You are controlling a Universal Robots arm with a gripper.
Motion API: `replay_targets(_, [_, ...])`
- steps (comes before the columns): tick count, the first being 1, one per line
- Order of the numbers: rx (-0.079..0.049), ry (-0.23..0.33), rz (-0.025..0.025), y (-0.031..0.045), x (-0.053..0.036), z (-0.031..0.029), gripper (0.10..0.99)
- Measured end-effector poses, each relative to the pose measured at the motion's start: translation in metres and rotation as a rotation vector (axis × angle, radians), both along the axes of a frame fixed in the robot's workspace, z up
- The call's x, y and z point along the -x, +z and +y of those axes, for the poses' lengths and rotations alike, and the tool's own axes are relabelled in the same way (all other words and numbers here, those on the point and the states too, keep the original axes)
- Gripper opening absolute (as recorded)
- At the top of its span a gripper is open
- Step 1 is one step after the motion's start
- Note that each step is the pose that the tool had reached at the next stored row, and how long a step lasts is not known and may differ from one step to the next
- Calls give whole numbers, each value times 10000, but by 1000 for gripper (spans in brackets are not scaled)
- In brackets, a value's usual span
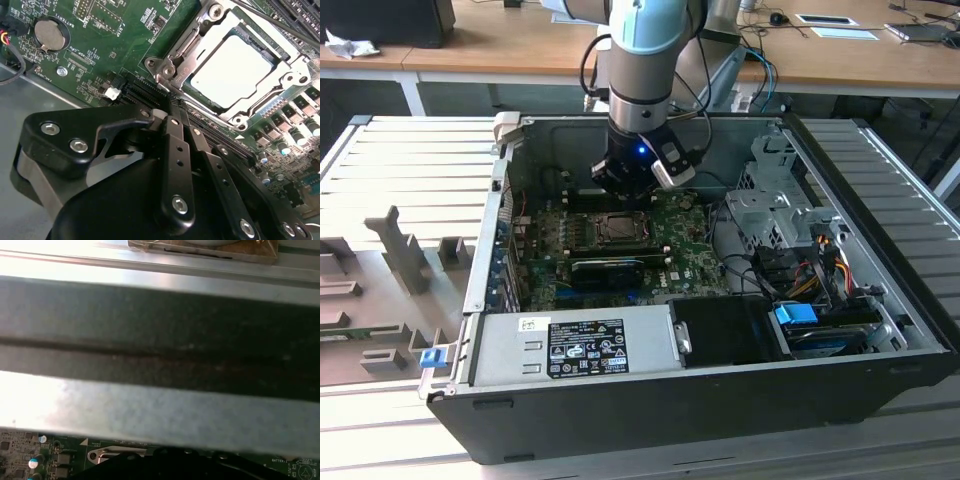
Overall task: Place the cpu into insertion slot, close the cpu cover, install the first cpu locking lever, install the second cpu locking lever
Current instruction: 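Install the first cpu locking lever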
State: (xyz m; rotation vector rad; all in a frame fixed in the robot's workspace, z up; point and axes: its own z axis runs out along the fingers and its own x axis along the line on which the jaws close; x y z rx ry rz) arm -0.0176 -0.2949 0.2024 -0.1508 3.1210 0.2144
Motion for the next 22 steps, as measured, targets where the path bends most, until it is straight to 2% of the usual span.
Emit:
replay_targets(4, [1, -1, 0, -22, 0, -1, 106])
replay_targets(6, [-259, 1, -1, -26, 0, -2, 106])
replay_targets(8, [-410, 1, -2, -27, 0, -1, 106])
replay_targets(10, [-424, -1, -5, -20, -1, 0, 106])
replay_targets(15, [-419, 0, 1, 96, 0, -2, 106])
replay_targets(22, [-415, 0, 7, 100, 0, -80, 106])
